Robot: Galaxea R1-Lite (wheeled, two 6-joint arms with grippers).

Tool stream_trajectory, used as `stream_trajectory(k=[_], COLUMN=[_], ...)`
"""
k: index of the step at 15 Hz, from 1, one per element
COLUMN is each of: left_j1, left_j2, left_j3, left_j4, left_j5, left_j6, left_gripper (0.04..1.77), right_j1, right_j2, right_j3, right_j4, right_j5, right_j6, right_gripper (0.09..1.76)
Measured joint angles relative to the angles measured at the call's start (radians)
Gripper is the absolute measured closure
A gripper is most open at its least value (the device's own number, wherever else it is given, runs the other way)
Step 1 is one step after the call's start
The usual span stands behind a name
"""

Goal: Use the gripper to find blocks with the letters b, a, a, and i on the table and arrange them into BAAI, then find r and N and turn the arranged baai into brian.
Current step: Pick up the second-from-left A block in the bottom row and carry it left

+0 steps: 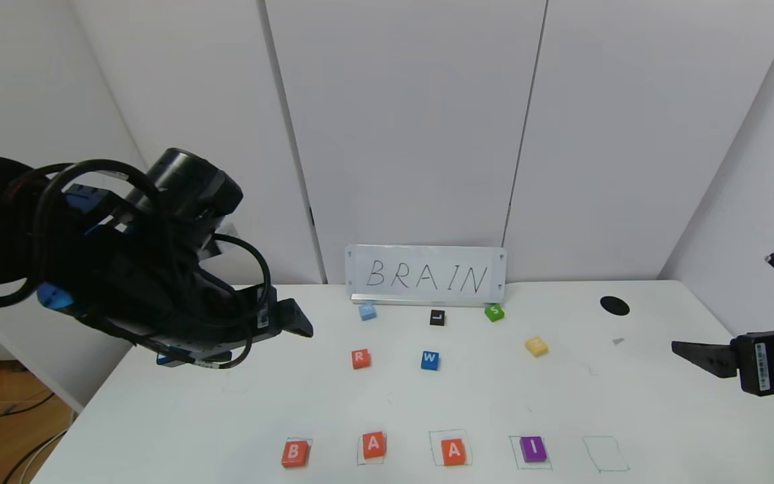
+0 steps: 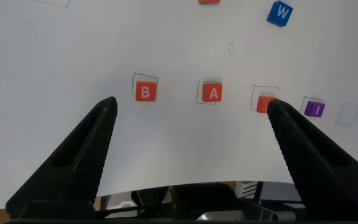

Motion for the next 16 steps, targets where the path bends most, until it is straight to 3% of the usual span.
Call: stream_trajectory(k=[8, 11, 16], left_j1=[-0.191, -0.238, -0.279], left_j2=[0.237, 0.308, 0.374], left_j3=[-0.051, -0.07, -0.047], left_j4=[-0.011, -0.012, -0.019], left_j5=[0.096, 0.134, 0.137], left_j6=[-0.15, -0.208, -0.24], left_gripper=[0.09, 0.09, 0.09], right_j1=[0.048, 0.054, 0.061], right_j2=[0.008, 0.009, 0.01], right_j3=[-0.082, -0.079, -0.076], right_j4=[0.008, 0.007, 0.007], right_j5=[-0.002, -0.002, -0.001], right_j6=[-0.011, -0.011, -0.011], right_gripper=[0.14, 0.14, 0.14])
